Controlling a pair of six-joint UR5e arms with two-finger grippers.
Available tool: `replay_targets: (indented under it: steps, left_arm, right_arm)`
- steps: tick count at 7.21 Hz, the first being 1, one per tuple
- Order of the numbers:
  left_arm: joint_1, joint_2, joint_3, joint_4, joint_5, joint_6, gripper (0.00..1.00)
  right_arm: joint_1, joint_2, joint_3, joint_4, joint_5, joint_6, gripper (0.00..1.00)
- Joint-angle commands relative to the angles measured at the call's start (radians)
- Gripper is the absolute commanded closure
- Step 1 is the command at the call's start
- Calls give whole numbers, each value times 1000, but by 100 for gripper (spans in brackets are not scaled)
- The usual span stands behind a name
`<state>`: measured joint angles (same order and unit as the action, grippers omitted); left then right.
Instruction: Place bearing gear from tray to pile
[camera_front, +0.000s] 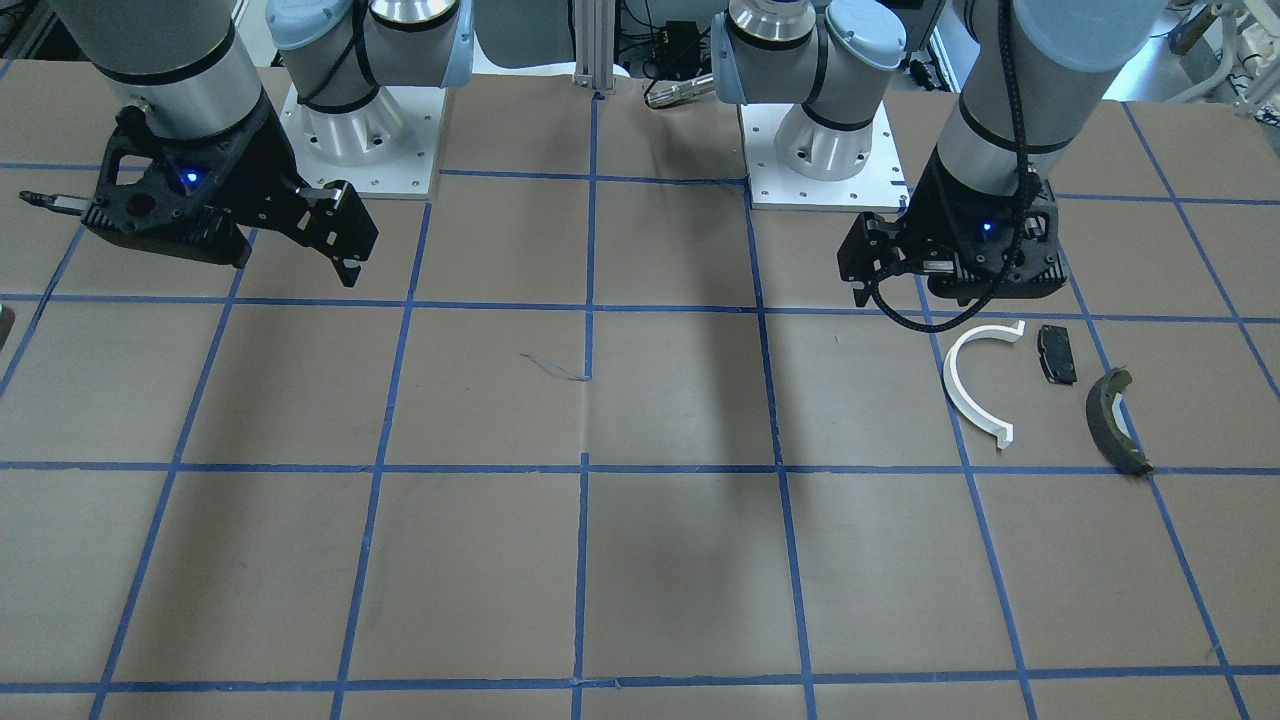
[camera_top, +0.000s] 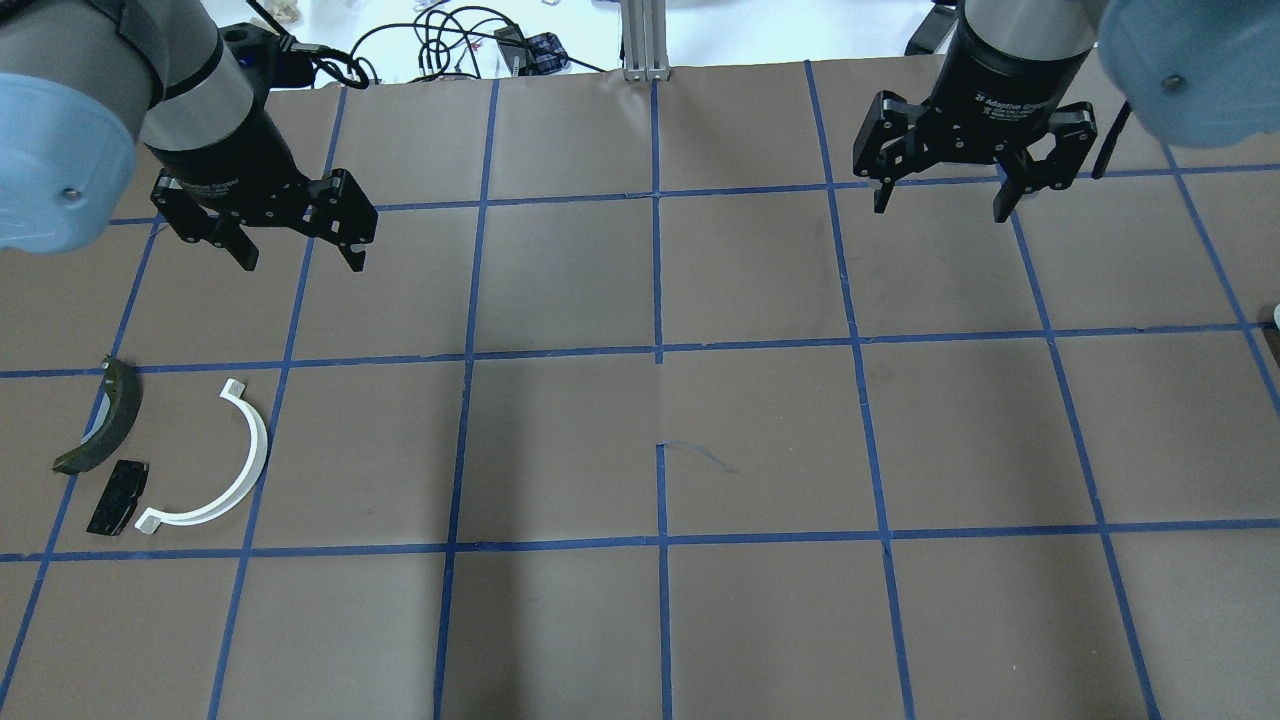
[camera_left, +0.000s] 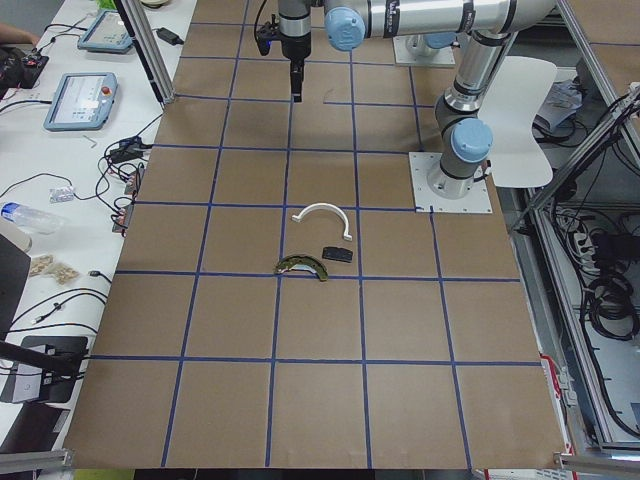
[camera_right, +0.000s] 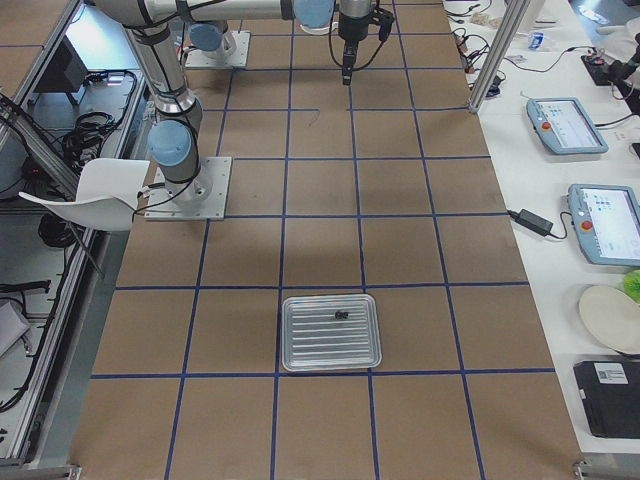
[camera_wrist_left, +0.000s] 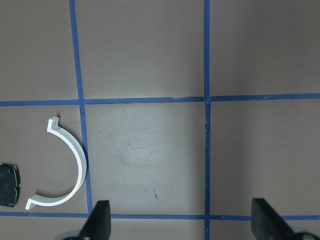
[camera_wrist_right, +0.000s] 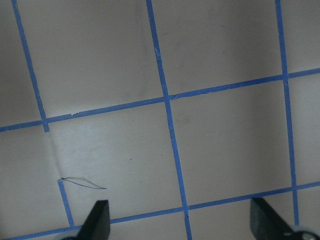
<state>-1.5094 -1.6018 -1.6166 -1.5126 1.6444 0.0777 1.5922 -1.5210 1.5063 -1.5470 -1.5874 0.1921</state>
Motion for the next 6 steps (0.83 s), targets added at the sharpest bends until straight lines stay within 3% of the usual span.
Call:
replay_targets:
  steps: [1, 6]
  left_arm:
    - [0, 0, 0, 6, 0, -3, 0]
    - [0, -6, 0, 34, -1, -2, 0]
  right_arm:
    - [0, 8, 2, -1, 0, 3, 0]
    - [-9, 10, -8, -11, -37, -79, 0]
